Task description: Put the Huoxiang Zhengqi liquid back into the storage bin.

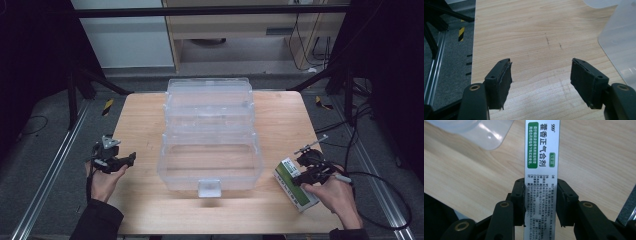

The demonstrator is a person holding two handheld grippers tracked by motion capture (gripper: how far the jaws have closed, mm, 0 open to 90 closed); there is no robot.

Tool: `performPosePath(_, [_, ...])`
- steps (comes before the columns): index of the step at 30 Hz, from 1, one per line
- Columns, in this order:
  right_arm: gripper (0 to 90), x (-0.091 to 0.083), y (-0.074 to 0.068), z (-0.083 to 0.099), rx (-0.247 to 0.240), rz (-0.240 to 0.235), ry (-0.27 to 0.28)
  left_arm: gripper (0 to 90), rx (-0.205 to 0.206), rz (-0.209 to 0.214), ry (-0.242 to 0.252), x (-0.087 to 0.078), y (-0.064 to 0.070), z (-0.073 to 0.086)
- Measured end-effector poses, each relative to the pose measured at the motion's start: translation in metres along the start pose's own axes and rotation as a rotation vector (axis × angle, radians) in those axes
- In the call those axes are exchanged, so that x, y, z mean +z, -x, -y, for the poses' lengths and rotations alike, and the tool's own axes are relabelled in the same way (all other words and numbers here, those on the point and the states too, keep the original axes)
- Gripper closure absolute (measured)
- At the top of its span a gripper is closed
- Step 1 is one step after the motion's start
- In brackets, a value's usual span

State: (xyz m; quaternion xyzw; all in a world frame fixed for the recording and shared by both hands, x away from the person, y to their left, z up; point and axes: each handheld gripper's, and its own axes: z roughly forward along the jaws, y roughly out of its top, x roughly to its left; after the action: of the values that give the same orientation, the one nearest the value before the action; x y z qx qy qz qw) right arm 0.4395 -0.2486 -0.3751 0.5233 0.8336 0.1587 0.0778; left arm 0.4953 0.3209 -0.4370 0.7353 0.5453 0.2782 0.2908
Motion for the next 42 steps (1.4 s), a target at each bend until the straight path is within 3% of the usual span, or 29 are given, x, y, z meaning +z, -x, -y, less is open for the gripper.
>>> performPosePath(5, [64.1, -0.013, 0.004, -0.003, 0.023, 0.016, 0.081, 32.4, 0.002, -0.001, -0.002, 0.000, 0.001, 0.000])
performPosePath(12, [64.1, -0.027, 0.006, -0.010, 0.037, 0.027, 0.145, 32.4, 0.002, 0.001, -0.002, 0.001, 0.001, 0.000])
performPosePath(22, [64.1, -0.049, 0.006, -0.020, 0.019, 0.032, 0.235, 32.4, 0.003, 0.002, -0.004, 0.001, 0.002, 0.000])
performPosePath(26, [64.1, -0.062, 0.003, -0.028, -0.001, 0.039, 0.289, 32.4, 0.003, 0.001, -0.004, 0.001, 0.001, 0.000])
performPosePath(37, [64.2, -0.078, -0.012, -0.045, -0.065, 0.023, 0.358, 32.4, 0.003, 0.002, -0.004, 0.001, 0.001, 0.001])
performPosePath(40, [64.1, -0.080, -0.017, -0.051, -0.103, 0.009, 0.363, 32.4, 0.003, 0.003, -0.003, 0.001, 0.001, 0.001])
performPosePath(41, [64.2, -0.082, -0.021, -0.055, -0.138, 0.000, 0.375, 32.4, 0.004, 0.003, -0.002, 0.000, 0.001, 0.000])
performPosePath(42, [64.2, -0.082, -0.021, -0.055, -0.138, 0.000, 0.375, 32.4, 0.004, 0.003, -0.002, 0.000, 0.001, 0.000])
